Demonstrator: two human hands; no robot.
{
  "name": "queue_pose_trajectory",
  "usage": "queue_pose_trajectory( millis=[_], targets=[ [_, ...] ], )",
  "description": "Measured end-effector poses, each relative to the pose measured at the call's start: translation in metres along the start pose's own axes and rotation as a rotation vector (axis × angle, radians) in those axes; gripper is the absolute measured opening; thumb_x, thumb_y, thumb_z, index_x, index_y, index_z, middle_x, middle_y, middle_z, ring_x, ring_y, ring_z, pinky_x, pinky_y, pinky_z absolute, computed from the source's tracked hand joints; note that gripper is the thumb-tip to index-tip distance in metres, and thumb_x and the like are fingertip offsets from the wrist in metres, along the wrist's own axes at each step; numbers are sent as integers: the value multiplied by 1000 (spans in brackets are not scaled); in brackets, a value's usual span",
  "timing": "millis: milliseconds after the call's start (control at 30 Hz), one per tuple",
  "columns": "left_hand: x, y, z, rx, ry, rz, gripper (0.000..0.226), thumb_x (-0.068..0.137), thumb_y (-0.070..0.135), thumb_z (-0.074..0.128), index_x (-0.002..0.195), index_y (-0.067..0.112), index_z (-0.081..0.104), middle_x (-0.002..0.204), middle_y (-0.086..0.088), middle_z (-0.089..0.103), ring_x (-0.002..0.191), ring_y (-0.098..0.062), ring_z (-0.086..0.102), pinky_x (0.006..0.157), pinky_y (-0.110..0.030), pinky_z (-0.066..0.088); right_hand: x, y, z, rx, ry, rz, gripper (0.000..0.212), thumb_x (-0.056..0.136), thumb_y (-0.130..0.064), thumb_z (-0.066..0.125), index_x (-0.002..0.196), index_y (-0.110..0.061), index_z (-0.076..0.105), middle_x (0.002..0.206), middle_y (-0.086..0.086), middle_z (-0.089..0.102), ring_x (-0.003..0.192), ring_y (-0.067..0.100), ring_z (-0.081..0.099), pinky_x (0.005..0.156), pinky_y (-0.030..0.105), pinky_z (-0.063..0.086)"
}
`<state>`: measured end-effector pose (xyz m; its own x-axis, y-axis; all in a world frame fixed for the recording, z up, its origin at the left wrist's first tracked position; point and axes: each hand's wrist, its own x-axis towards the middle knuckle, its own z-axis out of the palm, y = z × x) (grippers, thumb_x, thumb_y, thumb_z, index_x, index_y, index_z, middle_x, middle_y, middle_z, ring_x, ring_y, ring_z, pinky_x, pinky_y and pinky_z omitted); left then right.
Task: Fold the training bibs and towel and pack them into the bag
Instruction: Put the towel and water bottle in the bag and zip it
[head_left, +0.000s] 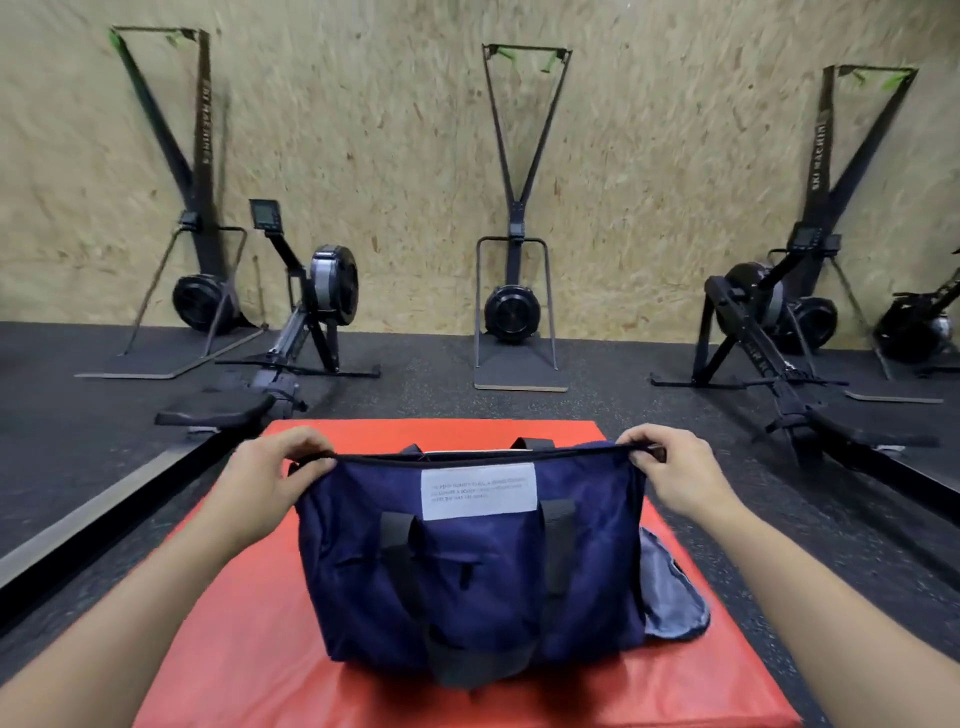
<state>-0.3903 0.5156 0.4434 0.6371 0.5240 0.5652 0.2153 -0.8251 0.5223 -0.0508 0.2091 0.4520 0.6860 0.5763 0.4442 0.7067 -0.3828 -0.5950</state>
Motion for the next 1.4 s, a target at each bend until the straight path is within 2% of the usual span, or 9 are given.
queue_pose_trajectory(
  millis=[133,233,400,567,800,933,1033,1233,1400],
  targets=[
    [-40,-15,-18,-20,42,-57,34,86,-7,68,92,26,72,93,21,72,86,5,64,75,-4,41,-9,-28,38,-175,-96,19,37,87,-3,59,96,-35,75,104,-9,74,105,20,66,84,30,44],
    [-63,-27,-9,-93,59,-83,35,84,-13,66,96,20,71,97,28,68,86,11,63,77,-4,41,-15,-66,73,-346,31,-229,47,73,-9,48,101,-31,78,113,-4,72,112,27,63,98,43,47],
    [-73,-33,-2,-243,73,-146,36,84,2,76,107,24,60,85,21,74,73,6,61,73,-13,41,-51,-186,142,-6,-301,-539,20,94,-31,62,109,-30,76,101,-10,69,96,12,61,91,34,47],
    [-83,-37,-3,-262,89,-134,41,83,4,75,112,25,55,80,15,75,64,-3,56,65,-17,42,-75,-244,201,5,-423,-479,22,87,-53,67,99,-36,75,83,-13,66,78,7,57,74,30,48],
    [-94,-47,-3,-266,21,-153,37,81,14,80,106,29,57,81,17,75,65,1,57,67,-17,41,-75,-249,211,-80,-484,-378,9,90,-36,70,94,-31,76,81,-10,68,75,10,57,68,25,38],
    [-94,-47,-3,-221,7,-136,31,78,10,80,96,29,64,81,19,74,65,3,58,67,-16,40,-80,-251,207,-154,-469,-358,15,92,-38,67,88,-28,76,80,-8,67,81,16,61,69,28,38],
    [-94,-45,-3,-181,-6,-103,22,79,10,79,91,26,71,82,19,74,79,5,65,70,-15,42,-82,-248,201,-165,-453,-314,17,91,-41,68,85,-29,76,78,-9,68,80,14,61,69,28,39],
    [-91,-41,2,-108,-43,-59,22,84,16,76,99,31,79,93,21,74,87,5,64,77,-14,44,-82,-239,185,-182,-476,-225,22,90,-45,68,75,-30,72,70,-12,65,75,13,60,68,27,40],
    [-90,-46,1,-66,-35,-58,17,84,14,74,90,29,78,88,19,72,86,-1,65,81,-27,50,-77,-222,167,-203,-492,-129,23,88,-40,72,75,-22,77,63,-21,65,68,6,58,57,20,38]
  ],
)
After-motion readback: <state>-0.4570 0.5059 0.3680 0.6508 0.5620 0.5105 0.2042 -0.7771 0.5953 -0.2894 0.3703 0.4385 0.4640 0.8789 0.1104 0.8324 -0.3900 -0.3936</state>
